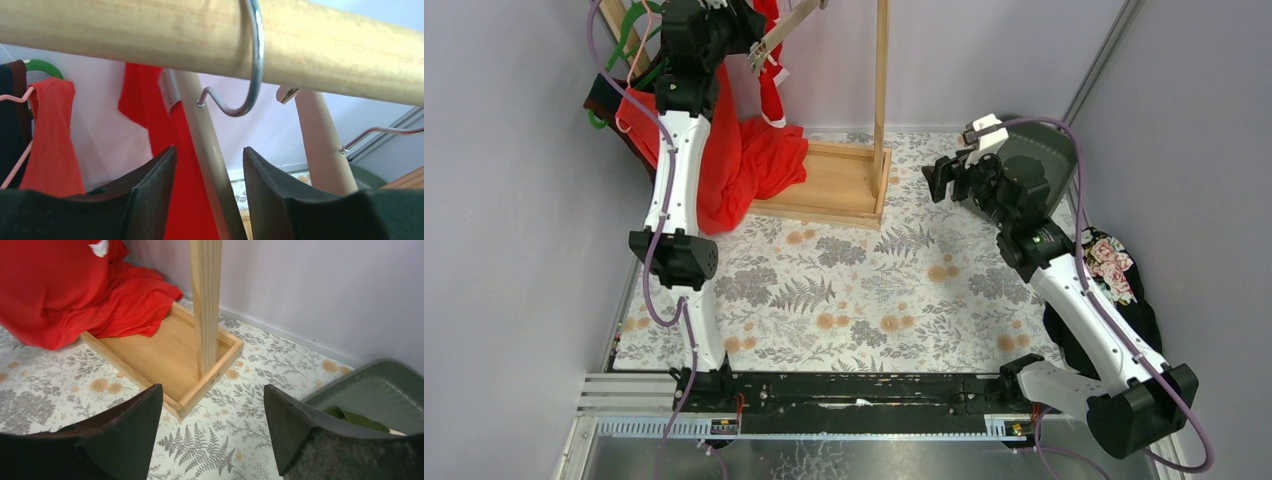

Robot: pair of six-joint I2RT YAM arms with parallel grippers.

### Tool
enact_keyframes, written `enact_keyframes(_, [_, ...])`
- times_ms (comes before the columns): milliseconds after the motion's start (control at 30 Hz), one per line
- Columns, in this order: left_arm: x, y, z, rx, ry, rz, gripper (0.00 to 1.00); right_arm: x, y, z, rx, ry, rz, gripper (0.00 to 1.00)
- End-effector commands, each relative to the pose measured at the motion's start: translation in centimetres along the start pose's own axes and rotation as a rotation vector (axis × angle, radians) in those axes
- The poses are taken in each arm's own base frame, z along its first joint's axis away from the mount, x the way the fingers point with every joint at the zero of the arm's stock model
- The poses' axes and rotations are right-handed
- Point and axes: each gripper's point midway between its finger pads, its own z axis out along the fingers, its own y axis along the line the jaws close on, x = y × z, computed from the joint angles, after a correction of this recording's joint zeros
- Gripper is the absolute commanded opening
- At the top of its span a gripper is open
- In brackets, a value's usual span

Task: Clip the underwear to the hanger
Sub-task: Place the hanger on the clothesline.

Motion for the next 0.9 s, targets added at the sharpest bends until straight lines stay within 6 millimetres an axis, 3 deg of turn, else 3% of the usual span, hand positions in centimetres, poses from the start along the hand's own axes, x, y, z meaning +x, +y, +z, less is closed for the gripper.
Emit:
enact_keyframes(0, [-2.5, -0.1, 0.0, 0.019, -0.084, 0.019, 0.53, -4.7, 1.5, 0.8, -0.088, -0.113, 0.044, 0.76])
enact_keyframes(167, [-4.0, -0.1, -2.2, -0.025, -0.104, 0.033, 0.64, -5.4, 2.3, 2.7, -0.134, -0.093, 0.113, 0.75])
enact_keyframes(333, [-5.5, -0.4, -4.5, -0.057, -0.120, 0.033, 0.67, -6.4, 3.1, 3.9, -0.185, -0.110, 0.131, 0.75])
enact_keyframes(433, [-6.6, -0.2, -6.1, -0.095, -0.144, 0.024, 0.69, -7.4, 4.1, 4.5, -0.253, -0.119, 0.128, 0.66])
enact_keyframes(467, [-7.1, -0.3, -6.7, -0.105, -0.158, 0.021, 0.69, -7.7, 4.6, 4.6, -0.286, -0.120, 0.121, 0.79])
enact_keyframes(500, [-7.6, -0.4, -7.4, -0.112, -0.171, 0.018, 0.70, -7.8, 4.9, 4.9, -0.303, -0.118, 0.128, 0.98])
enact_keyframes(700, [-9.7, -1.1, -11.0, -0.141, -0.199, 0.006, 0.74, -6.9, 3.0, 6.7, -0.178, -0.069, 0.255, 0.99])
enact_keyframes(867, [-10.2, -3.3, -13.0, -0.055, -0.178, 0.015, 0.77, -5.8, 5.1, 6.9, -0.294, 0.007, 0.272, 0.99])
